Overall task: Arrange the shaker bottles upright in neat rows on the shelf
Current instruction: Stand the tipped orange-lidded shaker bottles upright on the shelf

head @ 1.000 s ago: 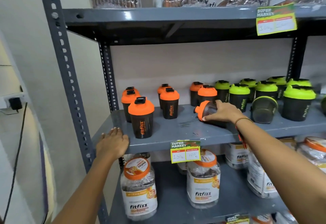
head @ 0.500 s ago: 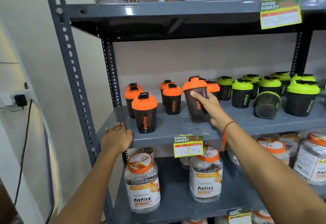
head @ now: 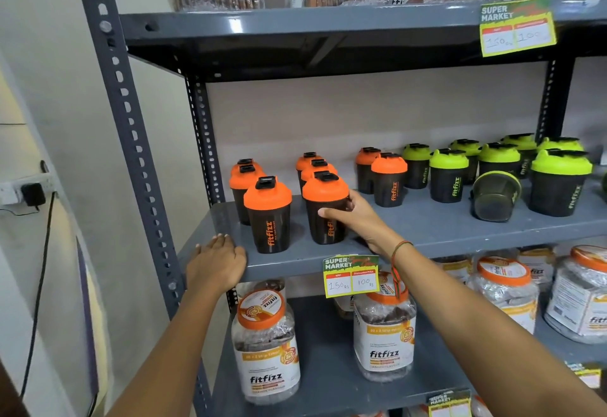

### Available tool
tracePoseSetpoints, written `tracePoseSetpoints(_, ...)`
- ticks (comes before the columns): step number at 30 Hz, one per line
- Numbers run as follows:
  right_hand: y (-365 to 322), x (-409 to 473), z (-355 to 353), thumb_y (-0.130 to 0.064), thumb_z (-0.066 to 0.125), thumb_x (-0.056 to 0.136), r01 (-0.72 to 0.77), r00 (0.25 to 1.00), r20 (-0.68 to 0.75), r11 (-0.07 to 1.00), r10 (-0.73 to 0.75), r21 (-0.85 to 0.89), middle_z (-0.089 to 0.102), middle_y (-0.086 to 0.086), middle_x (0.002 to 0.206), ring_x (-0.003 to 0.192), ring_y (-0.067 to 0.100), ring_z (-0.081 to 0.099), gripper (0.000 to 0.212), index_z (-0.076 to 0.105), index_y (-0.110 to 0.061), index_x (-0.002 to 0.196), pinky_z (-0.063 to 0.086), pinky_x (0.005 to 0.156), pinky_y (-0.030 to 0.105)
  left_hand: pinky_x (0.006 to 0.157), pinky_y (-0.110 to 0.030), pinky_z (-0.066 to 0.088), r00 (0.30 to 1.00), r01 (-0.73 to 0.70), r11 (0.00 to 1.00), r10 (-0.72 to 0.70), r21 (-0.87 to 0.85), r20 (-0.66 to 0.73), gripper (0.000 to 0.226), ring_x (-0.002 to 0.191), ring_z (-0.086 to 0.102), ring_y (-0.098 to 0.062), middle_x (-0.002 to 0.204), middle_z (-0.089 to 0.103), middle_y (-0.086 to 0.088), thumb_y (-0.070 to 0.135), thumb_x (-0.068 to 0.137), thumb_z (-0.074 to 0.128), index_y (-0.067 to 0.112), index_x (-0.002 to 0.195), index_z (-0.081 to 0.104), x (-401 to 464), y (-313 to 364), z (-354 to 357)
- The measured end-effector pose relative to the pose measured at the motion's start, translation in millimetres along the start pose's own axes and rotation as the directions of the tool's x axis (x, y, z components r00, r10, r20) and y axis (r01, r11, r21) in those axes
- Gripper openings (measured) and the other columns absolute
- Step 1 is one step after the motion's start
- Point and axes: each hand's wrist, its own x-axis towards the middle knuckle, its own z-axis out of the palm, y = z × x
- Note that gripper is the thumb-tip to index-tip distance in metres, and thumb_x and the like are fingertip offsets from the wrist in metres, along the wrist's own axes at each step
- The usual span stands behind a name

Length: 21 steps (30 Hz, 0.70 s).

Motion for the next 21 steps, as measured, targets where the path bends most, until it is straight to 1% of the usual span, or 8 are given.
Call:
tracePoseSetpoints(4,-2.9,-5.1,-0.5,-0.028,0.083,0.079,-0.020,1.000,0.016,1.000,0.020,-0.020,0.063,-0.015,0.117,0.109,0.000,0.058,0.061,0.052,-0.026,0.131,0.049,0.079,0.010,0.117,-0.045,0.015,1.000,-0.001,1.000,0.001,-0.004,-0.020,0.059,0.142,0.028,-0.023,0.155,0.030,-0.010,0.038,0.096,0.017,0.011,0.147,0.030,0.1,-0.2,1.5)
tracePoseSetpoints(9,-3.8,-19.7,-13.9,-0.043,0.084,0.075,-0.061,0.998,0.001,0.995,0.061,-0.080,0.052,0.000,0.143,0.129,0.018,0.052,0.087,0.040,-0.024,0.147,0.045,0.109,0.042,0.113,-0.046,0.026,0.996,0.038,0.998,-0.043,-0.057,-0.082,0.053,0.134,0.041,-0.025,0.148,0.042,-0.011,0.036,0.097,0.019,0.013,0.139,0.041,-1.7,-0.4,4.6)
tracePoseSetpoints(11,-8.3,-27.4,-27.1,-0.051,0.081,0.076,-0.076,0.997,-0.026,0.987,0.073,-0.145,0.048,-0.002,0.142,0.129,0.019,0.052,0.089,0.037,-0.027,0.149,0.046,0.106,0.040,0.102,-0.050,0.041,0.978,0.102,0.970,-0.138,-0.221,-0.154,0.050,0.117,0.054,-0.031,0.133,0.055,-0.015,0.037,0.098,0.020,0.014,0.131,0.048,-6.7,4.2,1.5)
tracePoseSetpoints(13,-14.0,-35.4,-44.0,-0.059,0.075,0.078,-0.070,0.997,-0.061,0.970,0.057,-0.231,0.048,-0.003,0.140,0.125,0.017,0.053,0.084,0.038,-0.029,0.148,0.047,0.101,0.033,0.093,-0.053,0.046,0.908,0.141,0.820,-0.331,-0.555,-0.258,0.048,0.102,0.060,-0.033,0.118,0.063,-0.017,0.040,0.099,0.023,0.014,0.127,0.053,-11.0,12.6,-8.7)
tracePoseSetpoints(15,-22.0,-43.0,-61.9,-0.062,0.068,0.082,-0.042,0.993,-0.115,0.949,0.006,-0.312,0.052,-0.002,0.138,0.122,0.014,0.055,0.077,0.044,-0.027,0.145,0.045,0.096,0.025,0.107,-0.048,0.036,0.806,-0.011,0.644,-0.447,-0.765,-0.388,0.051,0.122,0.051,-0.029,0.137,0.054,-0.011,0.040,0.098,0.023,0.018,0.137,0.046,-14.8,29.3,-22.3)
tracePoseSetpoints(16,-27.1,-45.9,-70.1,-0.060,0.065,0.085,-0.020,0.988,-0.149,0.939,-0.033,-0.343,0.054,-0.001,0.135,0.119,0.014,0.056,0.071,0.048,-0.024,0.143,0.045,0.093,0.021,0.112,-0.041,0.029,0.757,-0.145,0.614,-0.436,-0.776,-0.486,0.052,0.132,0.043,-0.023,0.145,0.047,-0.006,0.038,0.097,0.024,0.018,0.141,0.043,-18.7,43.4,-31.4)
tracePoseSetpoints(18,-38.5,-50.0,-84.6,-0.052,0.062,0.092,0.027,0.968,-0.221,0.923,-0.120,-0.383,0.061,0.003,0.128,0.113,0.016,0.060,0.055,0.058,-0.018,0.135,0.047,0.093,0.021,0.115,-0.030,0.023,0.666,-0.408,0.590,-0.330,-0.697,-0.669,0.052,0.138,0.034,-0.013,0.149,0.041,-0.004,0.032,0.097,0.025,0.013,0.143,0.040,-25.8,80.5,-48.4)
tracePoseSetpoints(21,-55.6,-55.0,-107.5,-0.041,0.064,0.095,0.085,0.918,-0.318,0.900,-0.238,-0.429,0.068,0.007,0.116,0.106,0.022,0.065,0.037,0.068,-0.014,0.120,0.049,0.093,0.027,0.117,-0.034,0.020,0.556,-0.657,0.551,-0.105,-0.514,-0.824,0.051,0.142,0.029,-0.015,0.151,0.034,-0.005,0.029,0.100,0.023,0.006,0.144,0.036,-35.5,149.8,-61.7)
